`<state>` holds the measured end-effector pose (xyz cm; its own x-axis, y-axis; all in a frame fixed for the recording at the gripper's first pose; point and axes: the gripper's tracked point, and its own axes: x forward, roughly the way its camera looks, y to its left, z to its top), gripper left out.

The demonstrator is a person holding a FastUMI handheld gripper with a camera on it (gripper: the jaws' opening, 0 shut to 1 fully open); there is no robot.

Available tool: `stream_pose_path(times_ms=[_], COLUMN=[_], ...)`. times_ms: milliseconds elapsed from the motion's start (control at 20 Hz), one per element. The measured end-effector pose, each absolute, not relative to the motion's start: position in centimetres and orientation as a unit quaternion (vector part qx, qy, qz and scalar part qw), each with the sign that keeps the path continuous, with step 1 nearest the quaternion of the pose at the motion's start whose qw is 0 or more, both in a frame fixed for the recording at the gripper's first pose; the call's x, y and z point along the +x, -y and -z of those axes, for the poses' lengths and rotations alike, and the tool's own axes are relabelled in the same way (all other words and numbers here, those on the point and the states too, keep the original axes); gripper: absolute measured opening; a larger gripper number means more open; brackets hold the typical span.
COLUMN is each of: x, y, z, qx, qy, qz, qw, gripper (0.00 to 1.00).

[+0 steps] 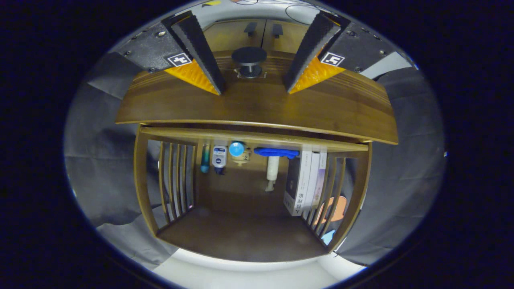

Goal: Pull open the drawer, take out the items inside it, and place them on the countertop above the cabinet.

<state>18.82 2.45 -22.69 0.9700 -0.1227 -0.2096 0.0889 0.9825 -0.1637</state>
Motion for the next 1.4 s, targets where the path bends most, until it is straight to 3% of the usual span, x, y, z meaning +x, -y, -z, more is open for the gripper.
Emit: stream_pose_path(times_ms=[600, 1050, 1400], x=[24.9, 23.8, 18.2], y=[-2.2, -3.2, -4.8], z=[23.2, 20.6, 15.6], qx=[-0.077, -0.073, -0.054], qy=[-0.128, -0.112, -0.08], qz=[0.066, 0.051, 0.01], qw=[0.987, 0.99, 0.995], gripper=[1.0, 1.0, 1.0])
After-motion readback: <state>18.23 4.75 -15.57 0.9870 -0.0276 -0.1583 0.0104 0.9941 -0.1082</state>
